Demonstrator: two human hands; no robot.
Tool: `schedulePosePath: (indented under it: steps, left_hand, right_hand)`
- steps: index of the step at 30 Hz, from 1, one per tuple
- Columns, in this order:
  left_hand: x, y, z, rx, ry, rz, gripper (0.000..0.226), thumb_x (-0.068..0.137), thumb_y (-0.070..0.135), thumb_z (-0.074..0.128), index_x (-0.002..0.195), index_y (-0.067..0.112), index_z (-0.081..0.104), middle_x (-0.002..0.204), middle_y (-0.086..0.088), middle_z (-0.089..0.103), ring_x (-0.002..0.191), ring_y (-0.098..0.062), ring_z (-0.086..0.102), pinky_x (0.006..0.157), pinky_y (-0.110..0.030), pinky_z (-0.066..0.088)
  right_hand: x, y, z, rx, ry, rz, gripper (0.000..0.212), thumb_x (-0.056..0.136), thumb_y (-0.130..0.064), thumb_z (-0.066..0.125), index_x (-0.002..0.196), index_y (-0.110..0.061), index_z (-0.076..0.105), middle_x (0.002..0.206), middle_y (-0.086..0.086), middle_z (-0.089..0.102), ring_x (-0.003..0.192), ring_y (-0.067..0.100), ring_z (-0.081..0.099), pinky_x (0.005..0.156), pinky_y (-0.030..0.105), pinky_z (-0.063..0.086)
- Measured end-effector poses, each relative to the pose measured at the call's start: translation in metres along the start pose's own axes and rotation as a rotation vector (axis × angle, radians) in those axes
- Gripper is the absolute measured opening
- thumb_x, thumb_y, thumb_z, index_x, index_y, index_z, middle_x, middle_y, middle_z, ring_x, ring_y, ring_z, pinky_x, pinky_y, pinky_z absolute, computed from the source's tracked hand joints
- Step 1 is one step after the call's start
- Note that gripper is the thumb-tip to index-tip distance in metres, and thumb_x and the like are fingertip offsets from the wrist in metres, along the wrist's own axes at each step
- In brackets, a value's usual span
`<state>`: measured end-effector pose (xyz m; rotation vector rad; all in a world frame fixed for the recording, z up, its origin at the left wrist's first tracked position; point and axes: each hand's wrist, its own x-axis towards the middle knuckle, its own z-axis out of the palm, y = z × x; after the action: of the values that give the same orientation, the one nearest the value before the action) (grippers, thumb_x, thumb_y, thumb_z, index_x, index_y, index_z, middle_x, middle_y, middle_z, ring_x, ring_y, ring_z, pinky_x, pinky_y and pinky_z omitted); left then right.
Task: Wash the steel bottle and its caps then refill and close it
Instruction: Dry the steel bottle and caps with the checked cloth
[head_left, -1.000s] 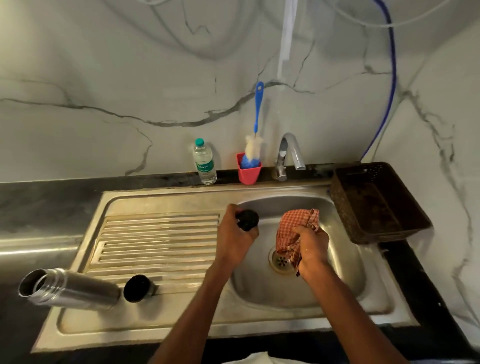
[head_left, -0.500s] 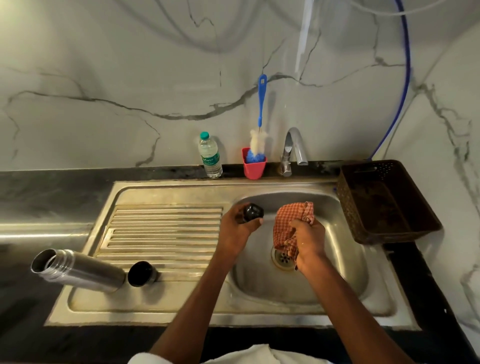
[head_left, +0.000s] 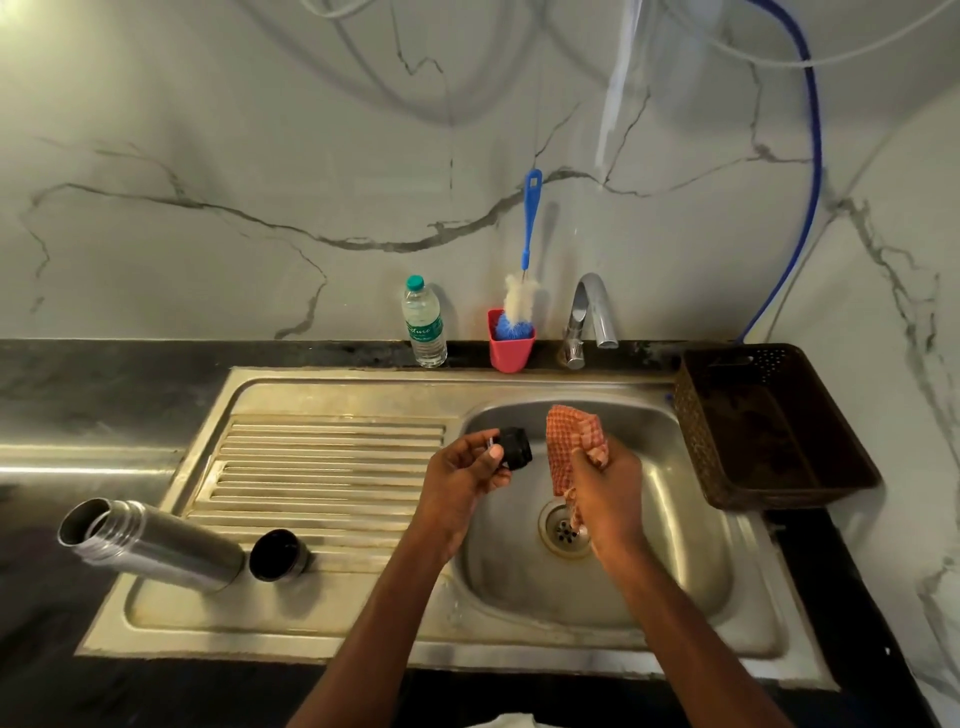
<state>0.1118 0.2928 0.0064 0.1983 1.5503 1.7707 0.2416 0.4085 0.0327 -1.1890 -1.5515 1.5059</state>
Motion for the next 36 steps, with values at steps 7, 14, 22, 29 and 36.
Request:
schedulePosePath:
  steps: [7, 14, 22, 29, 36]
  left_hand:
    - [-0.009, 0.007, 0.005, 0.238, -0.047, 0.107, 0.021, 0.093, -0.002, 0.075, 0.113, 0.004, 0.076, 0.098, -0.017, 0.080, 0.088, -0.029, 0.078, 0.079, -0.033, 0.064]
    - [-0.008, 0.013, 0.007, 0.334, 0.026, 0.167, 0.032, 0.086, -0.012, 0.074, 0.112, 0.007, 0.076, 0.099, -0.005, 0.082, 0.094, -0.023, 0.078, 0.085, -0.039, 0.065]
    - [-0.005, 0.020, 0.005, 0.432, 0.024, 0.279, 0.040, 0.082, -0.015, 0.075, 0.107, 0.016, 0.077, 0.097, 0.005, 0.081, 0.094, -0.009, 0.077, 0.083, -0.028, 0.062]
    - [0.001, 0.025, 0.007, 0.446, -0.026, 0.280, 0.039, 0.081, -0.018, 0.073, 0.108, 0.010, 0.075, 0.100, 0.001, 0.081, 0.096, -0.010, 0.077, 0.083, -0.023, 0.060]
    - [0.012, 0.023, 0.009, 0.509, -0.099, 0.248, 0.037, 0.080, -0.012, 0.080, 0.112, 0.007, 0.075, 0.104, -0.003, 0.081, 0.101, -0.017, 0.077, 0.087, -0.030, 0.063]
  right_hand:
    - [-0.003, 0.009, -0.008, -0.617, -0.313, -0.686, 0.086, 0.068, 0.018, 0.060, 0.142, -0.027, 0.061, 0.144, -0.015, 0.060, 0.127, 0.010, 0.056, 0.108, 0.024, 0.043]
    - [-0.005, -0.002, -0.009, -0.743, -0.371, -0.517, 0.096, 0.071, 0.013, 0.057, 0.149, -0.043, 0.049, 0.150, -0.024, 0.051, 0.130, 0.005, 0.053, 0.105, 0.026, 0.047]
    - [-0.010, -0.018, 0.003, -0.731, -0.305, -0.538, 0.086, 0.077, 0.009, 0.062, 0.146, -0.042, 0.054, 0.145, -0.017, 0.058, 0.124, 0.011, 0.057, 0.096, 0.030, 0.051]
    - [-0.005, -0.018, 0.010, -0.653, -0.264, -0.396, 0.079, 0.077, 0.001, 0.060, 0.138, -0.049, 0.058, 0.114, -0.017, 0.074, 0.094, 0.007, 0.068, 0.079, 0.031, 0.056]
    - [-0.003, -0.010, 0.009, -0.677, -0.189, -0.316, 0.073, 0.081, -0.006, 0.056, 0.135, -0.056, 0.057, 0.119, -0.014, 0.074, 0.108, 0.013, 0.068, 0.092, 0.033, 0.056]
